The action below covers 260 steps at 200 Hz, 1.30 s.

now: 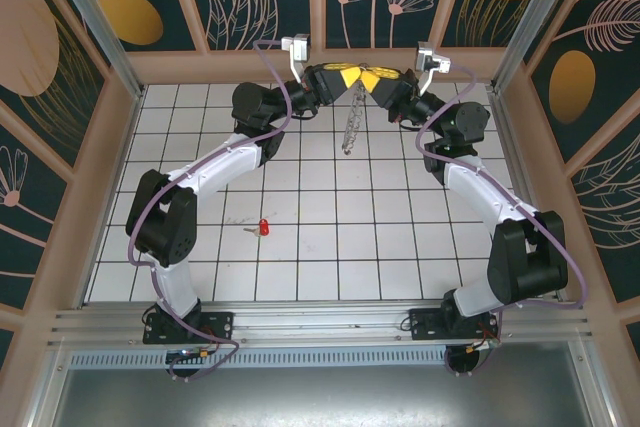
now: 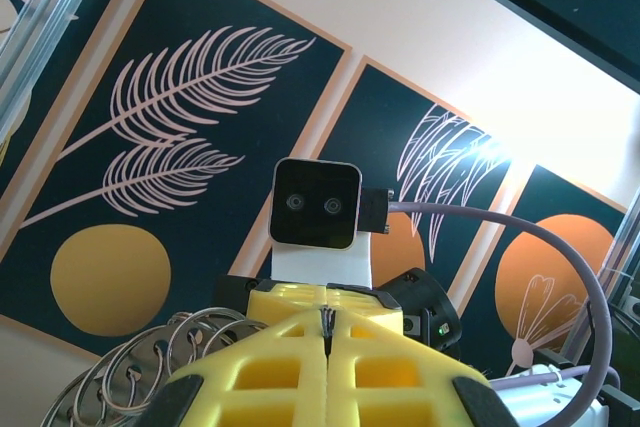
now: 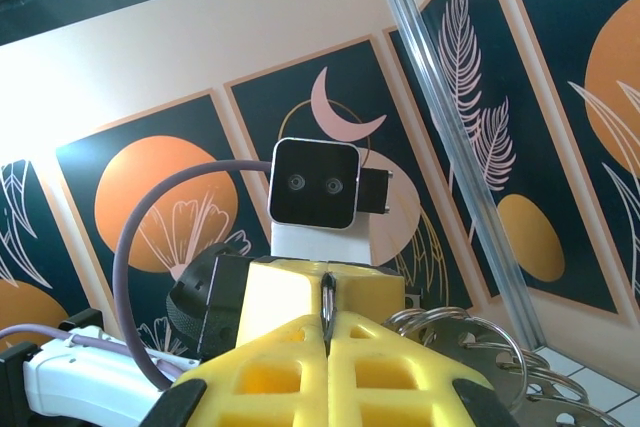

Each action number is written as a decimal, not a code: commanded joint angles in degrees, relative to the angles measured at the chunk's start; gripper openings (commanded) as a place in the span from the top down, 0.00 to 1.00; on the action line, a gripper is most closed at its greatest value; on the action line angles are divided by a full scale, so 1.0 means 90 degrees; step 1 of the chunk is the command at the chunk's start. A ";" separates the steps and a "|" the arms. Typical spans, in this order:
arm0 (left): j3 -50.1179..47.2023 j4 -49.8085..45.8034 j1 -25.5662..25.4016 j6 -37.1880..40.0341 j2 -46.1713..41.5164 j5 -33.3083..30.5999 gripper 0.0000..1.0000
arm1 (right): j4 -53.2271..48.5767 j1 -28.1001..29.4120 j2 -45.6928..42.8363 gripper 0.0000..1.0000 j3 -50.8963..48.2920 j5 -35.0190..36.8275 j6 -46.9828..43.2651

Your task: Put the keys on the keyring

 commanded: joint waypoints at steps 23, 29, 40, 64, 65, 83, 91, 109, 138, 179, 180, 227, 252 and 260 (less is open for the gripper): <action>0.0006 -0.0088 -0.0056 0.0394 -0.0098 -0.0038 1.00 | -0.0455 0.0025 -0.0271 0.74 0.0122 0.0077 -0.0368; -0.0025 -0.0204 -0.0052 0.0502 -0.0139 -0.0072 1.00 | -0.0501 -0.0025 -0.0309 0.66 0.0106 0.0100 -0.0379; -0.0072 -0.0430 -0.0057 0.0726 -0.0206 -0.0086 1.00 | -0.0560 -0.0105 -0.0395 0.56 0.0051 0.0141 -0.0380; -0.0081 -0.0918 -0.0050 0.1194 -0.0309 -0.0101 1.00 | -0.0800 -0.0340 -0.0670 0.45 -0.0098 0.0222 -0.0424; -0.0080 -0.0936 -0.0053 0.1214 -0.0319 -0.0103 1.00 | -0.0811 -0.0354 -0.0683 0.45 -0.0106 0.0224 -0.0429; -0.0039 -0.1313 -0.0049 0.1555 -0.0366 -0.0059 1.00 | -0.1213 -0.0494 -0.0925 0.43 -0.0188 0.0233 -0.0588; 0.0016 -0.1574 -0.0057 0.1787 -0.0385 -0.0005 1.00 | -0.1471 -0.0535 -0.1034 0.42 -0.0212 0.0245 -0.0711; 0.0266 -0.2598 -0.0051 0.2623 -0.0462 0.0144 1.00 | -0.2171 -0.0580 -0.1238 0.42 -0.0207 0.0206 -0.1098; 0.0960 -0.4813 -0.0053 0.4416 -0.0545 0.0336 1.00 | -0.3498 -0.0594 -0.1556 0.42 -0.0157 0.0164 -0.1881; 0.1978 -0.7388 -0.0047 0.6318 -0.0405 0.0598 1.00 | -0.4929 -0.0808 -0.1887 0.46 -0.0228 0.0095 -0.2795; 0.1990 -0.7418 -0.0047 0.6350 -0.0397 0.0607 1.00 | -0.4936 -0.0817 -0.1902 0.46 -0.0235 0.0087 -0.2801; 0.2196 -0.7892 0.0069 0.6728 -0.0316 0.1252 1.00 | -0.5371 -0.1016 -0.2195 0.59 -0.0459 -0.0595 -0.3275; 0.2255 -0.8013 0.0078 0.6800 -0.0294 0.1444 1.00 | -0.5432 -0.1031 -0.2149 0.63 -0.0476 -0.1026 -0.3427; 0.2263 -0.8023 0.0079 0.6798 -0.0292 0.1488 1.00 | -0.5423 -0.1032 -0.2108 0.65 -0.0468 -0.1145 -0.3432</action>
